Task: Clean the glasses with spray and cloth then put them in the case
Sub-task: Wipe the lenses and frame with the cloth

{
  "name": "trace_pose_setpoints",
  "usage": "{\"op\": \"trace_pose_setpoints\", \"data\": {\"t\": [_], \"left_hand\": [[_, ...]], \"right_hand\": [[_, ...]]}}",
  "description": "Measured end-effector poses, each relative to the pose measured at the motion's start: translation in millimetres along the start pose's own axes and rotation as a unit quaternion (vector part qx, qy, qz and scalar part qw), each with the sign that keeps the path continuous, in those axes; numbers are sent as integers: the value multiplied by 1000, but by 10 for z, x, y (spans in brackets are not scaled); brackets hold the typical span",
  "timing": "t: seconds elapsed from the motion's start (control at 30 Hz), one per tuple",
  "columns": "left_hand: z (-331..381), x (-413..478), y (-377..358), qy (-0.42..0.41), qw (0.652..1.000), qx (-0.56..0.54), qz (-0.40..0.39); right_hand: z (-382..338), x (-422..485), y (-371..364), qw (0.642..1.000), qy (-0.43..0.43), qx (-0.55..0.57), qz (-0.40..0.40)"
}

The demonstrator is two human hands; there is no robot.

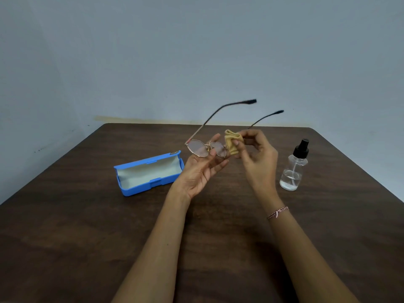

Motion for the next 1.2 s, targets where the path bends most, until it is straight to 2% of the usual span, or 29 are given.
{"op": "trace_pose_setpoints", "data": {"t": [0.1, 0.23, 0.43, 0.57, 0.67, 0.83, 1.0, 1.2], "left_hand": [[-56, -5, -29, 14, 1000, 24, -14], [-98, -2, -18, 27, 999, 43, -18], [-24, -21, -32, 11, 999, 44, -20], [-11, -30, -47, 9, 998, 56, -24], [33, -43, -66, -4, 998, 54, -25], [20, -49, -113, 0, 997, 62, -38], [50, -44, -27, 1, 998, 60, -24], [22, -43, -38, 6, 993, 112, -30]], "right_hand": [[-93, -25, -46, 996, 53, -71, -9], [-254, -115, -244, 977, 162, -122, -69], [-219, -121, -231, 959, 196, -187, -86], [-309, -161, -246, 953, 230, -180, -87], [-276, -145, -235, 949, 228, -199, -88], [-195, -73, -130, 949, 193, -245, -37], [-272, -150, -243, 948, 234, -196, -83], [-160, -68, -169, 949, 191, -244, -59]]}}
Point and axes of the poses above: each hand's wrist, its own x-axis towards the middle knuckle, its own y-axis out of the back of the hand, z = x × y, the point moved 9 cm from there along x, towards the middle knuckle, and after that the axes turned 2 degrees about -x, right-handed, at the moved point
